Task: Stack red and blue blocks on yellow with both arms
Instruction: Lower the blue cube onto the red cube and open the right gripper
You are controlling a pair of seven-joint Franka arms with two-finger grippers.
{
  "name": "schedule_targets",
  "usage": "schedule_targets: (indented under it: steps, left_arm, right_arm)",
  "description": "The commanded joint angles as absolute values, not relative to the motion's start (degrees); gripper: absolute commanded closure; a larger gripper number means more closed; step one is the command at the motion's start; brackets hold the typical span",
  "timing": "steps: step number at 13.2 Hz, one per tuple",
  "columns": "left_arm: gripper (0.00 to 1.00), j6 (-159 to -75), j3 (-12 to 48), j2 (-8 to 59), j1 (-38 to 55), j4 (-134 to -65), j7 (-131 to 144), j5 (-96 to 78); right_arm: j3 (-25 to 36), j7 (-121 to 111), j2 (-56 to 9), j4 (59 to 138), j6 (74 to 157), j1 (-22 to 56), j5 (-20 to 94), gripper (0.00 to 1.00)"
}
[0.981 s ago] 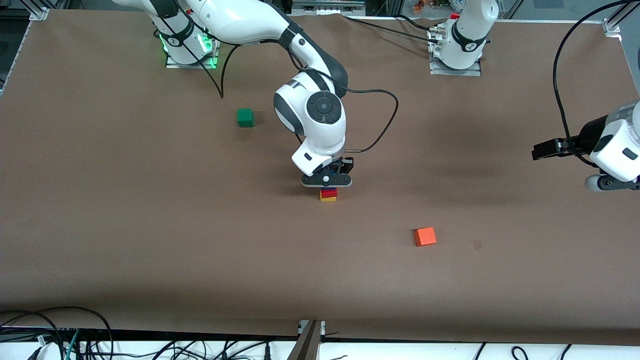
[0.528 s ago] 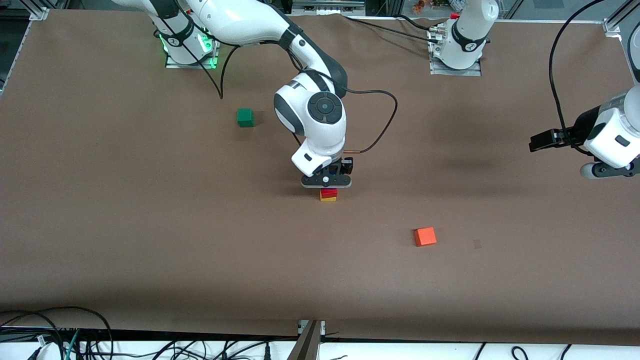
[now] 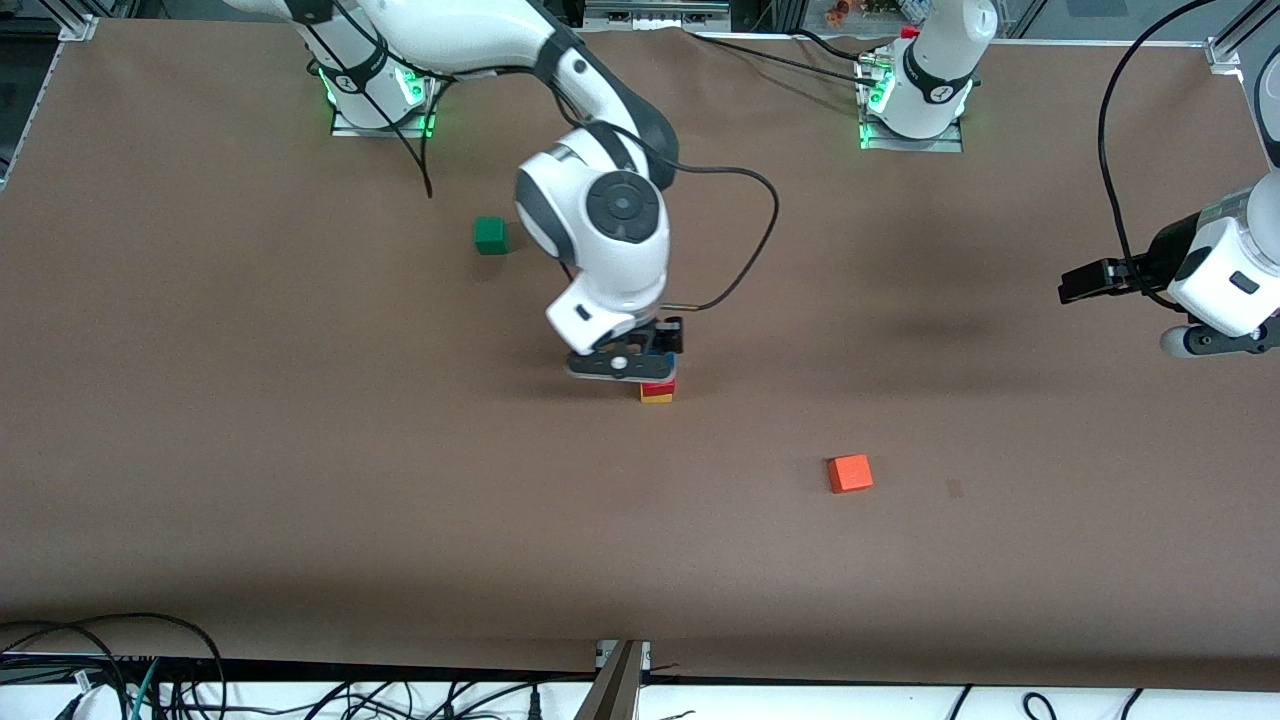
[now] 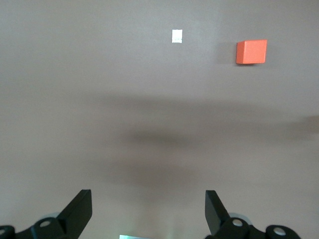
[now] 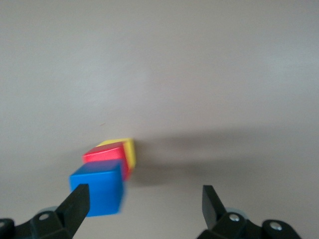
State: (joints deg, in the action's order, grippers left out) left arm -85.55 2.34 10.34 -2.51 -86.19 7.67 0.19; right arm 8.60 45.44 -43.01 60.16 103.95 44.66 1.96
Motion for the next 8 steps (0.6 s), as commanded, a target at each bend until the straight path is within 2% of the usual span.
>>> schedule_targets:
  steps: [1, 4, 8]
  left_arm:
    - [0.0, -86.4, 2.4, 9.8, -3.2, -86.9, 6.5, 0.1]
    - [0.0, -86.4, 2.8, 10.0, -2.9, -86.8, 6.6, 0.1]
    - [0.0, -86.4, 2.4, 10.0, -3.3, -86.8, 6.5, 0.1]
  right_arm:
    - [8.4, 45.3, -35.1, 61.9, 95.7, 35.0, 8.2, 0.0]
    - [10.9, 39.9, -28.7, 67.9, 96.3, 30.7, 9.2, 0.0]
    - [19.8, 25.4, -15.1, 84.3, 96.6, 30.6, 11.5, 0.0]
